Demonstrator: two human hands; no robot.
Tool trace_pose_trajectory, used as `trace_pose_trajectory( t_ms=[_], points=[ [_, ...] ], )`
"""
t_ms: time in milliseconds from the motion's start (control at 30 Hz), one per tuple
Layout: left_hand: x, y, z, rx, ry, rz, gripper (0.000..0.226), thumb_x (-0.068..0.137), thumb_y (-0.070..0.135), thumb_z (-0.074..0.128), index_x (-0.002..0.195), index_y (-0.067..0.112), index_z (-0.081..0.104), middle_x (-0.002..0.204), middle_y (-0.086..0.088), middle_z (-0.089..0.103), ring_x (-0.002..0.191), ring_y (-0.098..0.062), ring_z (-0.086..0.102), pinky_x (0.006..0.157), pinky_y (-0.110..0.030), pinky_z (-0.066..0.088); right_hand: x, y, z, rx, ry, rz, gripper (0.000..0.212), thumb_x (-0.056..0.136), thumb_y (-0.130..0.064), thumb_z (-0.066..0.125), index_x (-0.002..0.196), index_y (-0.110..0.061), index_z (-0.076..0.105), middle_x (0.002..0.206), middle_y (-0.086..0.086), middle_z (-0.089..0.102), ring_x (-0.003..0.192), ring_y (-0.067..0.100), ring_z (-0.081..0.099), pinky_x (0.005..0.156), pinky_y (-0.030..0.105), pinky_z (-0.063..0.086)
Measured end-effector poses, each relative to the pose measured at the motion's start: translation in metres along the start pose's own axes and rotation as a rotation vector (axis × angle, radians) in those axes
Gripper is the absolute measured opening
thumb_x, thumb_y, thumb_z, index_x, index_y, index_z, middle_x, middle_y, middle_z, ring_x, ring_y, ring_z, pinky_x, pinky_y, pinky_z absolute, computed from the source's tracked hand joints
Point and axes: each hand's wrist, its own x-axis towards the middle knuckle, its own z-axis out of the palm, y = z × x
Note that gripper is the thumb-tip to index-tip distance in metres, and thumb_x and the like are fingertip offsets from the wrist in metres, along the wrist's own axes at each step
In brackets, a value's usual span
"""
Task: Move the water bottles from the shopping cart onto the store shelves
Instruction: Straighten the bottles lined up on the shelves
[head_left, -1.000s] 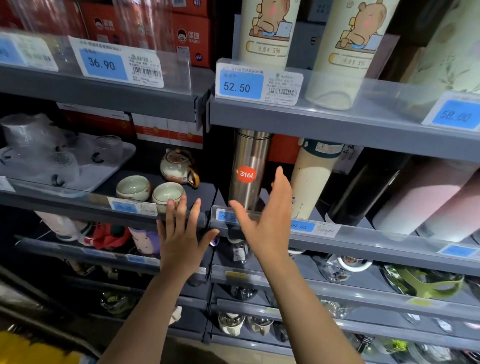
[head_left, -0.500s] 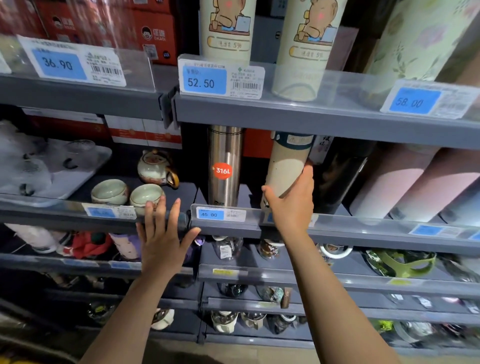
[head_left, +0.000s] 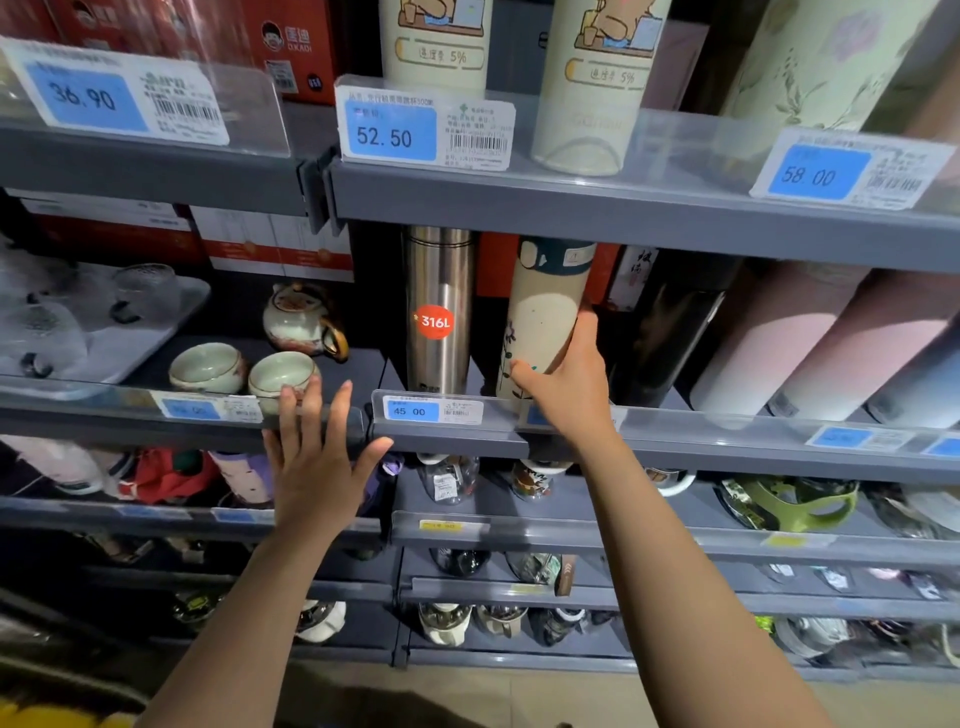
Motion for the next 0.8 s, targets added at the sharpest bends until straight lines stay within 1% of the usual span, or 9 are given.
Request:
trace_pose_trajectory(
  t_ms=[200, 267, 367, 433, 500, 600, 667, 733, 800],
  points=[
    [0.0, -0.001, 0.0, 0.009, -0.007, 0.0, 0.081, 0.086, 0.076, 0.01, 0.146, 0.024, 0.026, 0.155, -0.016, 0.023, 0.143, -0.039, 0.011, 0.108, -0.066, 0.019, 0.003, 0.009, -0.01, -0.013, -0.063, -0.027, 0.059, 0.076, -0.027, 0.079, 0.109, -0.021, 0.03, 0.119, 0.005, 0.054, 0.103, 0.021, 0.055, 0.075, 0.03, 0.047],
    [0.0, -0.001, 0.0, 0.014, -0.005, 0.0, 0.081, 0.086, 0.076, 0.01, 0.146, 0.023, 0.026, 0.154, -0.016, 0.024, 0.143, -0.039, 0.011, 0.108, -0.066, 0.019, -0.001, 0.008, -0.006, -0.052, -0.008, -0.033, 0.065, 0.071, -0.038, 0.081, 0.111, -0.02, 0.033, 0.119, 0.002, 0.051, 0.105, 0.02, 0.053, 0.078, 0.035, 0.05],
    [0.0, 0.0, 0.001, 0.011, -0.006, -0.003, 0.081, 0.086, 0.076, 0.01, 0.146, 0.023, 0.026, 0.155, -0.015, 0.023, 0.143, -0.038, 0.01, 0.108, -0.066, 0.018, -0.005, 0.001, 0.007, -0.163, 0.152, 0.031, 0.085, 0.06, -0.052, 0.085, 0.119, -0.016, 0.037, 0.122, 0.004, 0.047, 0.11, 0.023, 0.05, 0.081, 0.04, 0.05],
    [0.0, -0.001, 0.001, 0.009, -0.005, 0.0, 0.081, 0.086, 0.076, 0.011, 0.146, 0.024, 0.025, 0.155, -0.015, 0.022, 0.144, -0.038, 0.01, 0.108, -0.066, 0.019, -0.004, -0.004, 0.01, -0.168, 0.207, 0.054, 0.088, 0.061, -0.048, 0.086, 0.124, -0.012, 0.036, 0.124, 0.007, 0.046, 0.113, 0.025, 0.049, 0.081, 0.035, 0.046],
    [0.0, -0.001, 0.0, 0.008, -0.003, 0.004, 0.08, 0.087, 0.076, 0.011, 0.146, 0.024, 0.025, 0.155, -0.015, 0.022, 0.144, -0.038, 0.01, 0.108, -0.066, 0.019, -0.001, -0.001, 0.008, -0.121, 0.196, 0.052, 0.083, 0.064, -0.042, 0.086, 0.123, -0.012, 0.036, 0.124, 0.007, 0.048, 0.111, 0.024, 0.051, 0.083, 0.034, 0.046],
    [0.0, -0.001, 0.0, 0.014, 0.001, 0.006, 0.079, 0.087, 0.076, 0.011, 0.146, 0.024, 0.025, 0.154, -0.015, 0.022, 0.143, -0.037, 0.01, 0.107, -0.066, 0.02, 0.001, 0.007, -0.002, -0.004, 0.078, 0.037, 0.068, 0.07, -0.028, 0.085, 0.113, -0.017, 0.034, 0.116, 0.002, 0.056, 0.101, 0.02, 0.059, 0.08, 0.035, 0.053],
    [0.0, -0.001, 0.0, 0.018, 0.003, 0.01, 0.08, 0.087, 0.075, 0.011, 0.145, 0.023, 0.026, 0.154, -0.015, 0.023, 0.142, -0.038, 0.011, 0.106, -0.067, 0.021, 0.002, 0.012, -0.009, 0.014, 0.007, 0.022, 0.062, 0.073, -0.021, 0.081, 0.109, -0.02, 0.031, 0.111, 0.001, 0.059, 0.094, 0.019, 0.062, 0.072, 0.03, 0.052],
    [0.0, -0.001, 0.001, 0.015, 0.003, 0.011, 0.08, 0.088, 0.075, 0.012, 0.145, 0.022, 0.027, 0.154, -0.016, 0.023, 0.142, -0.039, 0.012, 0.106, -0.068, 0.021, 0.002, 0.015, -0.009, -0.01, -0.019, 0.011, 0.058, 0.075, -0.022, 0.078, 0.107, -0.021, 0.03, 0.11, 0.004, 0.058, 0.094, 0.022, 0.062, 0.07, 0.03, 0.051],
    [0.0, 0.0, 0.001, 0.009, 0.001, 0.009, 0.079, 0.087, 0.075, 0.012, 0.146, 0.023, 0.025, 0.154, -0.015, 0.023, 0.143, -0.038, 0.01, 0.107, -0.068, 0.021, 0.001, 0.012, -0.004, -0.036, 0.021, 0.008, 0.061, 0.072, -0.033, 0.079, 0.108, -0.02, 0.032, 0.113, 0.003, 0.052, 0.1, 0.021, 0.057, 0.075, 0.035, 0.051]
  ],
)
